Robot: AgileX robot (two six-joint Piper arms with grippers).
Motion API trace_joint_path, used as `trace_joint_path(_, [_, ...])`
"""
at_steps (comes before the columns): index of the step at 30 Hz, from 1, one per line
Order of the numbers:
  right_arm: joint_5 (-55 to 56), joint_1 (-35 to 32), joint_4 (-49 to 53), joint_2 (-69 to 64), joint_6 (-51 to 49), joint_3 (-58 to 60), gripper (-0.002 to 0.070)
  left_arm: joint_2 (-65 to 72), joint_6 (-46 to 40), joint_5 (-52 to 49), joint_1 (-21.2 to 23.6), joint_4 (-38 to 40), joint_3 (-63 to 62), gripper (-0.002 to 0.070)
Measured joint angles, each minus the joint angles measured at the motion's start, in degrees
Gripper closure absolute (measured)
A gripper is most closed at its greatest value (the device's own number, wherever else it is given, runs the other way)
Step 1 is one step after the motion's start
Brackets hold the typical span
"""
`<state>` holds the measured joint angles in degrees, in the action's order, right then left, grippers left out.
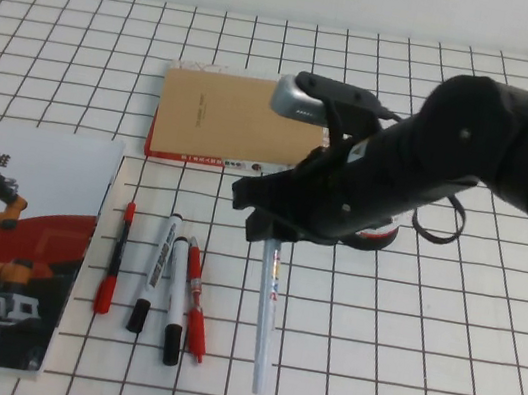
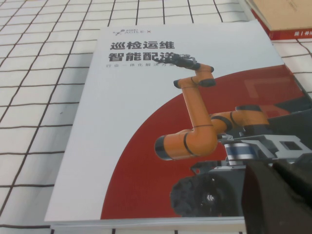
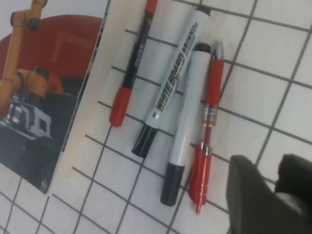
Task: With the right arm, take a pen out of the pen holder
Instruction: 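Take a marker out of the pen holder and lay it on the table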
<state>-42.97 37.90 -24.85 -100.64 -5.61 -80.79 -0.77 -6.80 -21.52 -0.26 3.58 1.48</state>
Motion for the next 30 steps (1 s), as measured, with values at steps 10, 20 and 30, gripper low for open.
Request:
trace_joint_path(10, [-7.15,0.57,0.11,-15.53,0.93,-15.98,0.0576,0.00,0.00,0.00,0.00,0.00,0.00,0.0679])
trace_joint_path(20, [-11.08,-0.45,0.11,-27.80,0.97,-30.76,0.0576,0.00,0.00,0.00,0.00,0.00,0.00,0.0679])
trace_joint_path(30, [-11.10,-1.14,-1.54,-33.56,0.97,-33.30,0.0577,0.00,0.00,0.00,0.00,0.00,0.00,0.0679])
